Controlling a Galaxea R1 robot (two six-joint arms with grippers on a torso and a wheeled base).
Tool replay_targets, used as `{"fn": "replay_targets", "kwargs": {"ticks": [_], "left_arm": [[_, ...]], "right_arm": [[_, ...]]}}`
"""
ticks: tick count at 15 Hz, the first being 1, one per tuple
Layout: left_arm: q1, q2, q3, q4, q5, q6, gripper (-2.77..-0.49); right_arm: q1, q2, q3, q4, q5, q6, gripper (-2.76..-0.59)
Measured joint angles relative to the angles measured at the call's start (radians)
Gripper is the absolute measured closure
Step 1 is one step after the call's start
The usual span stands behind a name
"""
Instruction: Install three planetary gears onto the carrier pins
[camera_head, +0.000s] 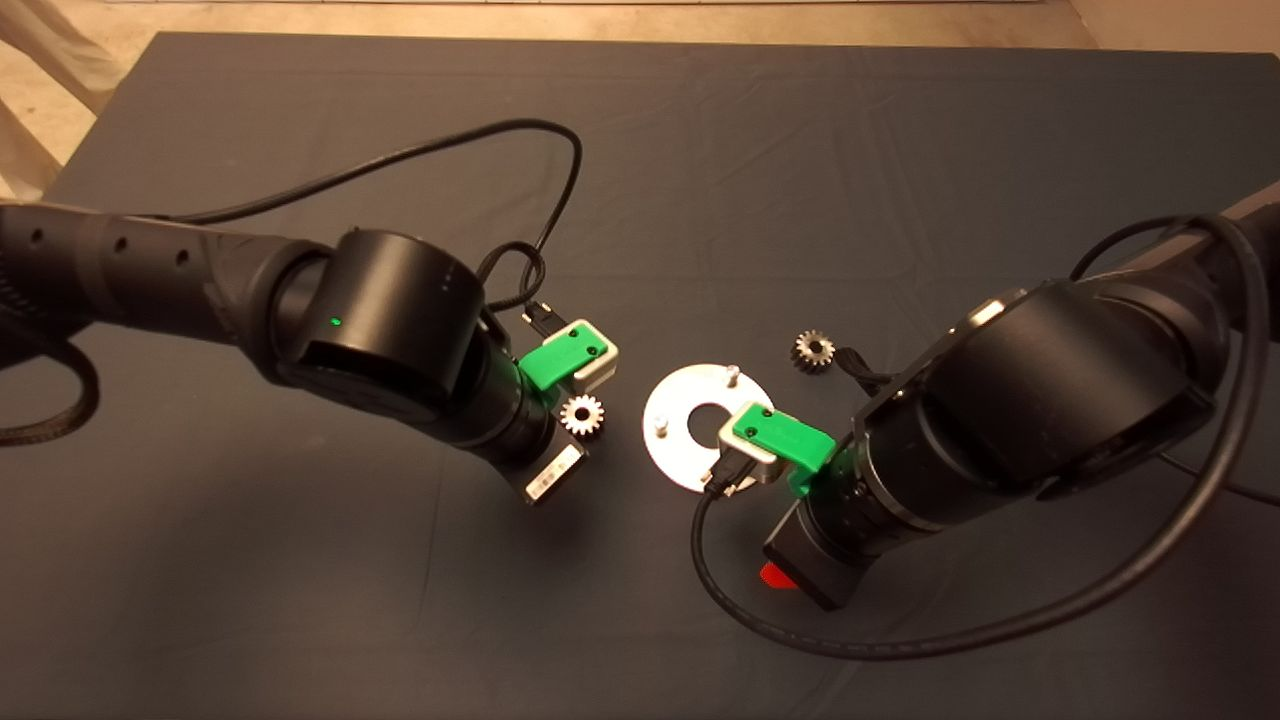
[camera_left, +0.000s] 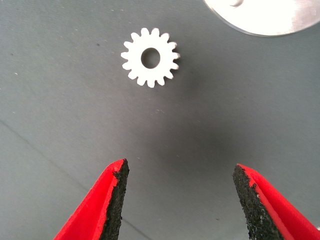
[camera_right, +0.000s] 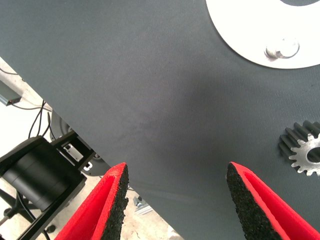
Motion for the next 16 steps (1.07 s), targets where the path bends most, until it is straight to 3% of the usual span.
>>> {"fn": "replay_targets", "kwargs": {"ticks": [4,6,11,13,16], "left_arm": [[0.001,0.052,-0.048,0.000,-0.007,0.043,-1.46],[0.015,0.059,-0.095,0.000,-0.001,0.090,-1.46],[0.038,0.133,-0.155,0.000,-0.005,0.137,-1.46],[0.061,0.135,-0.174,0.000,-0.005,0.159,-1.46],[0.064,0.140,-0.194,0.000,-0.001,0.183,-1.46]], "right_arm": [[0.002,0.000,-0.007,0.000,-0.001,0.000,-1.44],[0.002,0.000,-0.009,0.000,-0.001,0.000,-1.44],[0.002,0.000,-0.010,0.000,0.000,-0.001,-1.44],[0.002,-0.001,-0.010,0.000,-0.001,-0.001,-1.44],[0.002,0.000,-0.011,0.000,0.000,-0.001,-1.44]]}}
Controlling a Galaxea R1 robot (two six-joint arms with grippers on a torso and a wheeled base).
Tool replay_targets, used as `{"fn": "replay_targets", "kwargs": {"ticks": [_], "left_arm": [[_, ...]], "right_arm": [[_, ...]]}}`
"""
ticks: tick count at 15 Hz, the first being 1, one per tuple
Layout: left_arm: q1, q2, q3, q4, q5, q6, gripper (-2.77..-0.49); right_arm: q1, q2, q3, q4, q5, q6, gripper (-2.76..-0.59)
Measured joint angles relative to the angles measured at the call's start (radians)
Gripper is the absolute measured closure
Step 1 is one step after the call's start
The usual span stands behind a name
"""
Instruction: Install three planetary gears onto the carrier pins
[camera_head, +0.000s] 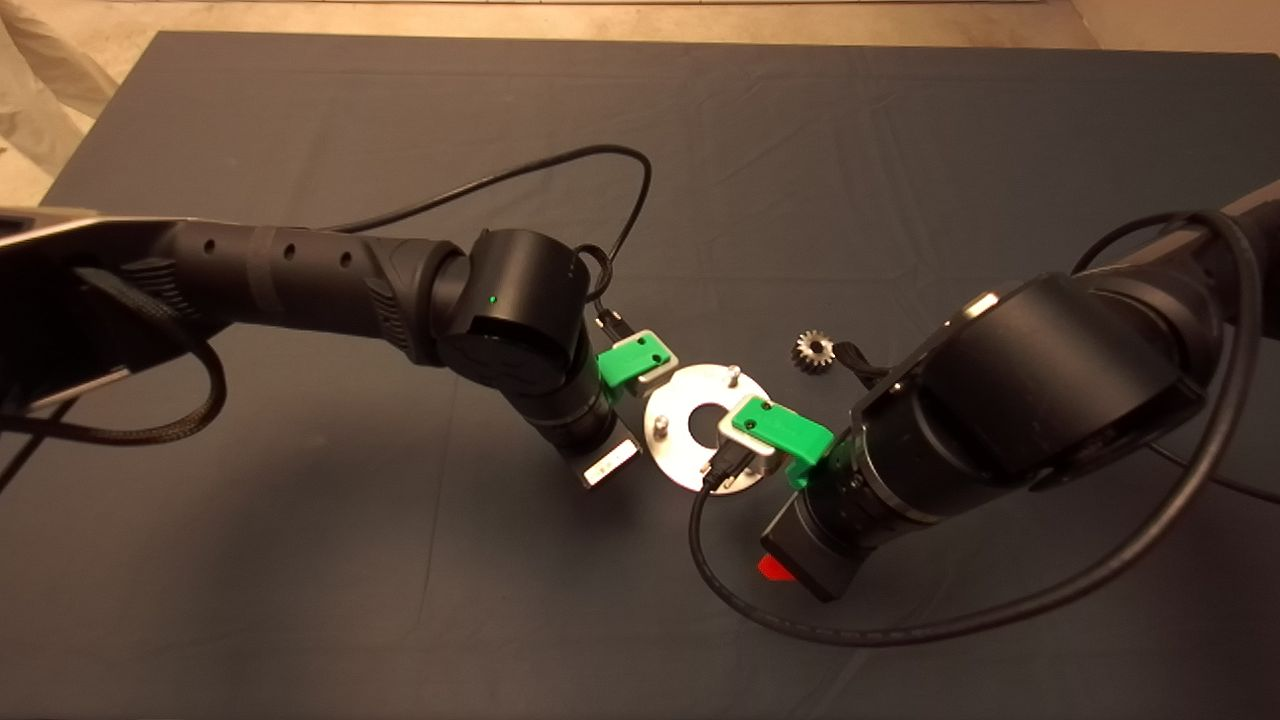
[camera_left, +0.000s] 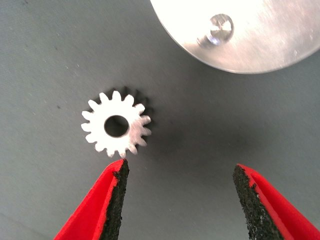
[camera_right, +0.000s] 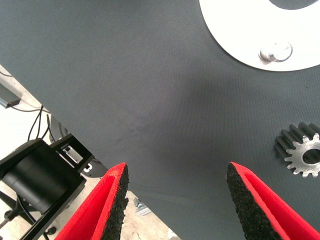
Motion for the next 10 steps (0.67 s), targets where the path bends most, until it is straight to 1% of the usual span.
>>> {"fn": "replay_targets", "kwargs": {"ticks": [8,10], "left_arm": [[0.000,0.005,-0.054,0.000,-0.001,0.091,-1.46],[0.000,0.005,-0.063,0.000,-0.001,0.097,-1.46]], "right_arm": [[0.000,-0.002,-0.001,0.000,-0.001,0.000,-1.44],[0.000,-0.002,-0.001,0.000,-0.001,0.000,-1.44]]}}
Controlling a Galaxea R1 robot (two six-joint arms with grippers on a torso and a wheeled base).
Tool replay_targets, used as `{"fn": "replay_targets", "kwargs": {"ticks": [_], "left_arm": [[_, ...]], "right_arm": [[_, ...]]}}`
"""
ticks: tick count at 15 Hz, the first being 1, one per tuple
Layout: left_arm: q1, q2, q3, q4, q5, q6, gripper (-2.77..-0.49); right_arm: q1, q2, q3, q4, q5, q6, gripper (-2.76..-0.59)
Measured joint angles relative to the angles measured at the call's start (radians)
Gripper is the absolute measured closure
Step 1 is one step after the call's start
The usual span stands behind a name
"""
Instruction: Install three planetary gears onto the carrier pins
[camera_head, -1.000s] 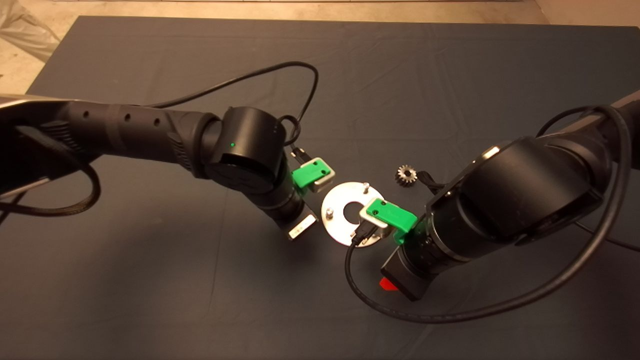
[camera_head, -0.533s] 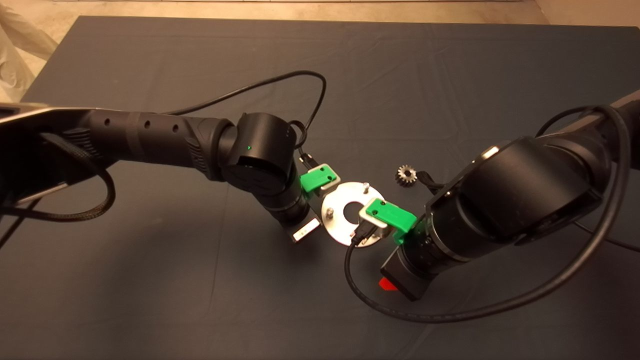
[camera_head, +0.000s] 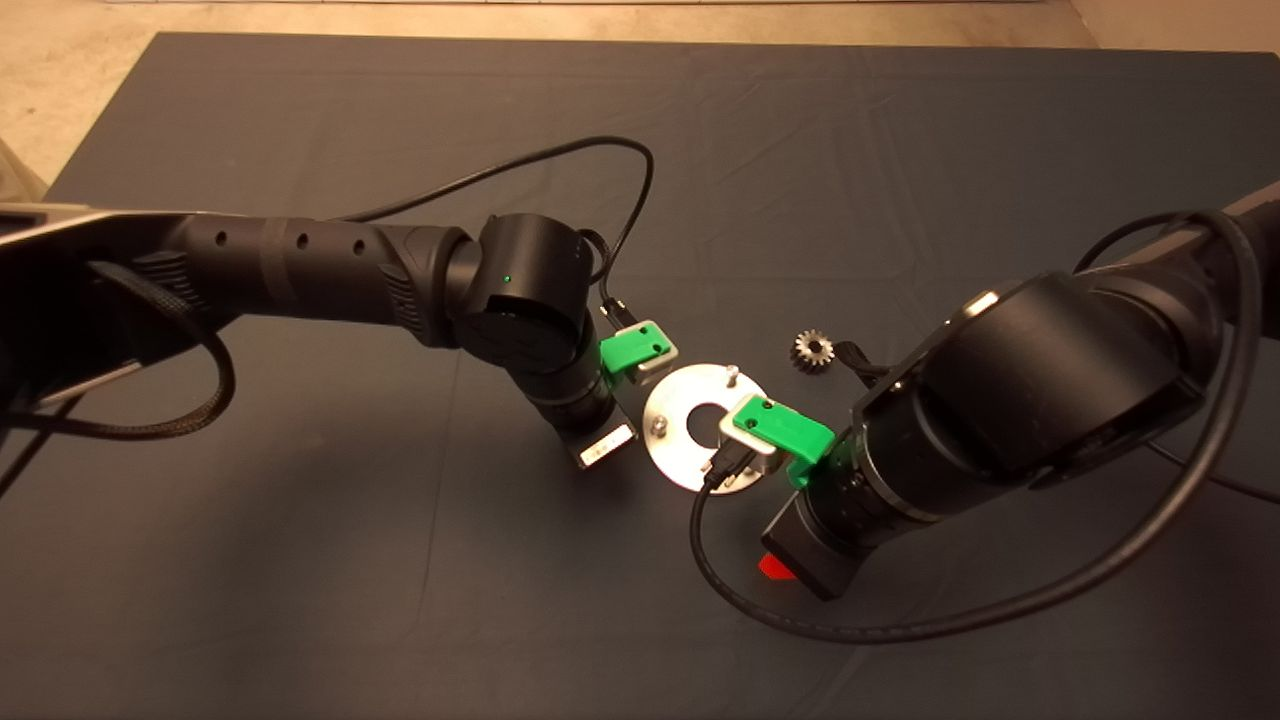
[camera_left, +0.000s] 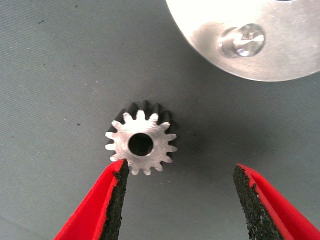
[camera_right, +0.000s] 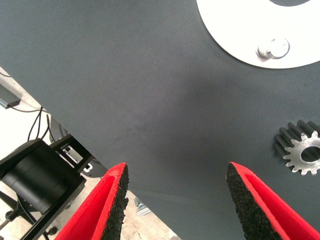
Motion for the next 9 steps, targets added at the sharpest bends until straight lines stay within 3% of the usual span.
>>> {"fn": "replay_targets", "kwargs": {"ticks": [9], "left_arm": [[0.000,-0.006,-0.048,0.000,0.000,0.062,-1.70]], "right_arm": [[0.000,0.000,0.000,0.000,0.000,0.000,-1.44]]}}
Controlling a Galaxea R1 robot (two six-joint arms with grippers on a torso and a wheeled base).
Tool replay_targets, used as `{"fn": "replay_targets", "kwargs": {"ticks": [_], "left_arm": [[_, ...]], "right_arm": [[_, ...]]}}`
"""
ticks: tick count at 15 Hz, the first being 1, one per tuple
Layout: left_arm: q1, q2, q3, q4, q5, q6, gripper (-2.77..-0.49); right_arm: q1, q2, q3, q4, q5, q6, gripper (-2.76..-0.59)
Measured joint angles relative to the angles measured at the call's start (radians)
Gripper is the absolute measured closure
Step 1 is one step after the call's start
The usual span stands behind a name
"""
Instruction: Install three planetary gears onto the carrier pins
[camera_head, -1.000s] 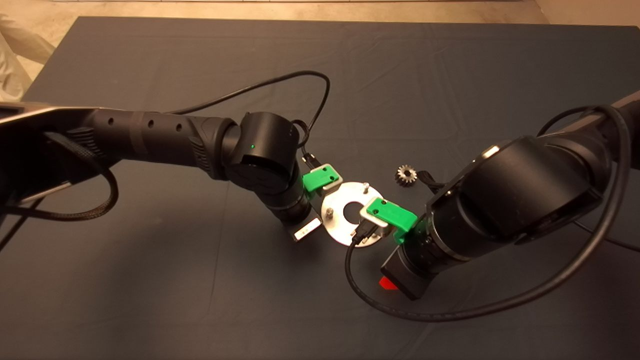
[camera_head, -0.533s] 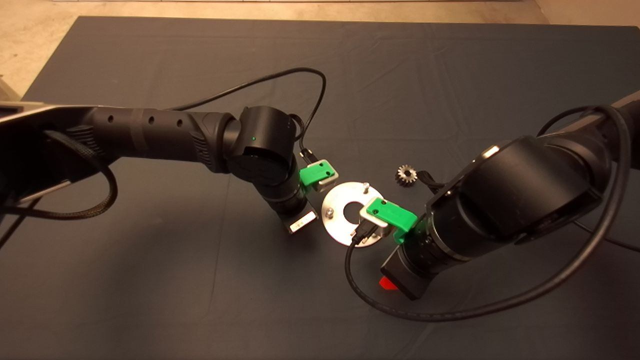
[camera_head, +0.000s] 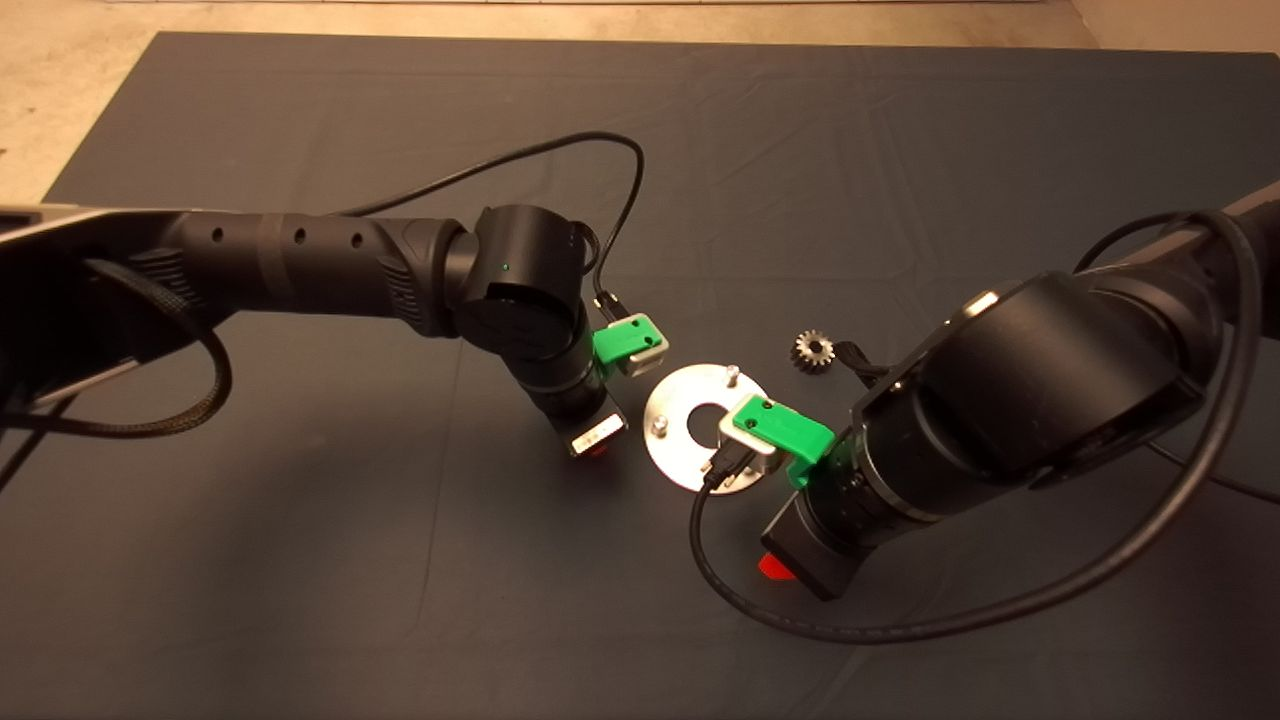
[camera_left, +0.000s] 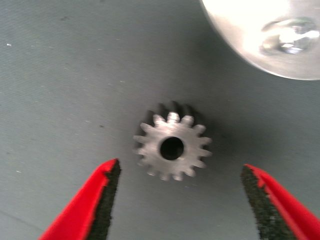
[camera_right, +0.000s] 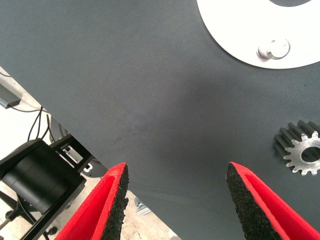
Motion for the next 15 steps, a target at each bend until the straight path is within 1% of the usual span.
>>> {"fn": "replay_targets", "kwargs": {"ticks": [1,2,4,10,11,12,13,14,15], "left_arm": [[0.000,0.000,-0.009,0.000,0.000,0.009,-1.76],[0.000,0.000,-0.015,0.000,0.000,0.014,-1.76],[0.000,-0.003,-0.020,0.000,0.000,0.017,-1.90],[0.000,-0.009,-0.020,0.000,0.000,0.020,-1.90],[0.000,-0.014,-0.020,0.000,-0.005,0.020,-1.90],[0.000,-0.024,-0.020,0.000,-0.022,0.020,-1.90],[0.003,-0.037,-0.020,0.000,-0.045,0.020,-1.90],[0.011,-0.045,-0.020,0.000,-0.054,0.020,-1.90],[0.020,-0.052,-0.020,0.000,-0.054,0.020,-1.90]], "right_arm": [[0.000,0.000,0.000,0.001,0.000,0.000,-1.44],[0.000,0.000,0.000,0.001,0.000,0.000,-1.44],[0.000,0.000,0.000,0.001,0.000,0.000,-1.44],[0.000,0.000,0.000,0.002,0.000,0.000,-1.44],[0.000,0.000,0.000,0.002,0.000,0.000,-1.44],[0.000,0.000,0.000,0.003,0.000,0.000,-1.44],[0.000,0.000,0.000,0.003,0.000,0.000,-1.44],[0.000,0.000,0.000,0.003,0.000,0.000,-1.44],[0.000,0.000,0.000,0.005,0.000,0.000,-1.44]]}}
